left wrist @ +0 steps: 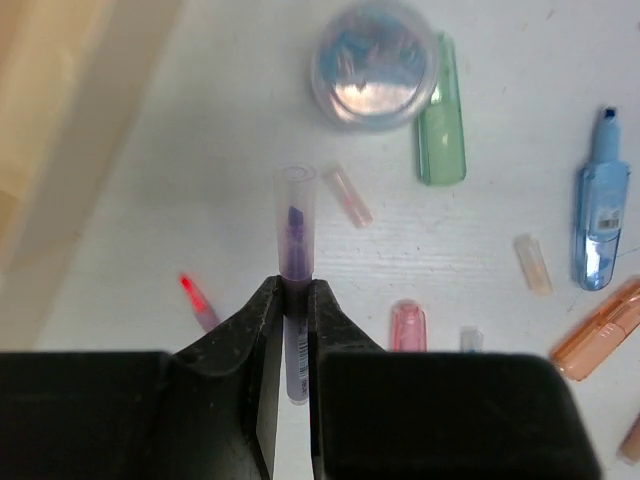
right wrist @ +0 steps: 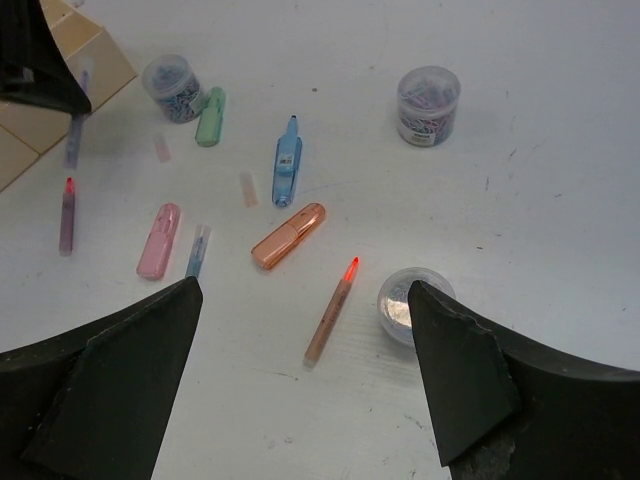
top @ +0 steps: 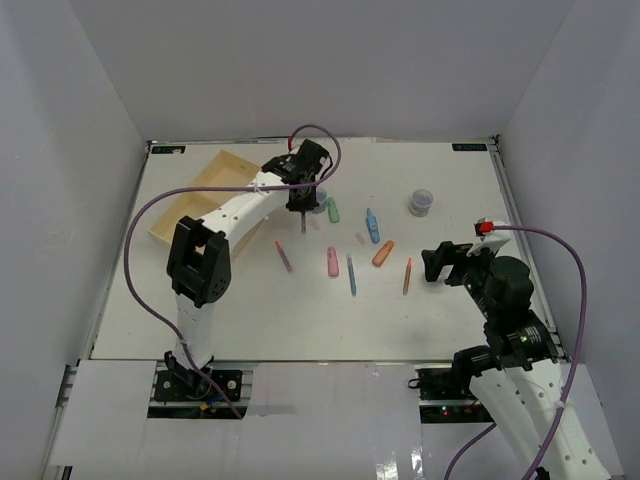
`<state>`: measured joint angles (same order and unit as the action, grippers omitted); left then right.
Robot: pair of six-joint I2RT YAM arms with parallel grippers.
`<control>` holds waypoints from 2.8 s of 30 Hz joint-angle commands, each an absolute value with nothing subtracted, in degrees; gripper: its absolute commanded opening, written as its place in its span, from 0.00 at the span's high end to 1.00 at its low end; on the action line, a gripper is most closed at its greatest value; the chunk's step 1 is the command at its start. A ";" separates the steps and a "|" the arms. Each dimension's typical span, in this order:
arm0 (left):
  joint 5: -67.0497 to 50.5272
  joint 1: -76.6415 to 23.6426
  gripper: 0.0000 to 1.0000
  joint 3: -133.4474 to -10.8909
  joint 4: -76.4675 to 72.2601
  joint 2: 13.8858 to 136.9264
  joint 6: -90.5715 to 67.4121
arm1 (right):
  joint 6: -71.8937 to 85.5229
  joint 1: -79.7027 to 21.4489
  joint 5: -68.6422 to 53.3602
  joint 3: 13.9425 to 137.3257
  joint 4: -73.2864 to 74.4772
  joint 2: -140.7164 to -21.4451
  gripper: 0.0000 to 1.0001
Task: Sort the stationery into containers
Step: Pick up the pen from the center of the board, then place the pen in the storage box, then pick up the pen from the center of the board.
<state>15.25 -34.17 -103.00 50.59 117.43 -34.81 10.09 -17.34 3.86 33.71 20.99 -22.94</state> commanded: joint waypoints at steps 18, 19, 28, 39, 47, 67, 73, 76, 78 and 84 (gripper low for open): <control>7.83 -8.36 1.00 -98.61 20.04 108.97 26.63 | 8.96 -17.58 0.18 35.77 18.72 -27.25 0.10; 6.52 -7.74 1.00 -98.87 19.78 109.85 26.80 | 8.96 -17.67 -1.13 35.51 18.81 -27.25 0.10; 2.73 -4.83 0.97 -102.39 18.81 119.87 24.61 | 8.96 -17.49 -0.62 34.98 19.25 -27.86 0.10; 2.46 -4.31 0.37 -104.41 18.81 124.02 20.83 | 8.09 -17.58 1.56 35.68 20.92 -27.60 0.10; -1.04 -4.65 0.10 -105.12 22.67 114.36 8.64 | 7.12 -17.49 1.84 37.53 21.18 -27.33 0.10; 10.72 -50.51 0.02 -77.95 36.64 94.38 -45.07 | 10.29 -17.49 6.42 40.52 26.28 -24.17 0.10; 11.86 -55.89 0.14 -86.12 42.80 106.60 -50.45 | 10.46 -17.49 4.84 39.20 26.72 -23.64 0.10; 12.83 -56.86 0.19 -90.43 45.96 111.79 -51.59 | 10.46 -17.49 3.96 38.41 27.07 -23.64 0.10; 12.57 -56.87 0.22 -91.93 47.98 113.98 -52.55 | 10.55 -17.49 3.87 38.06 27.16 -23.38 0.10; 13.62 -57.22 0.34 -95.36 50.01 119.17 -53.26 | 10.81 -17.49 2.73 36.74 26.81 -21.80 0.10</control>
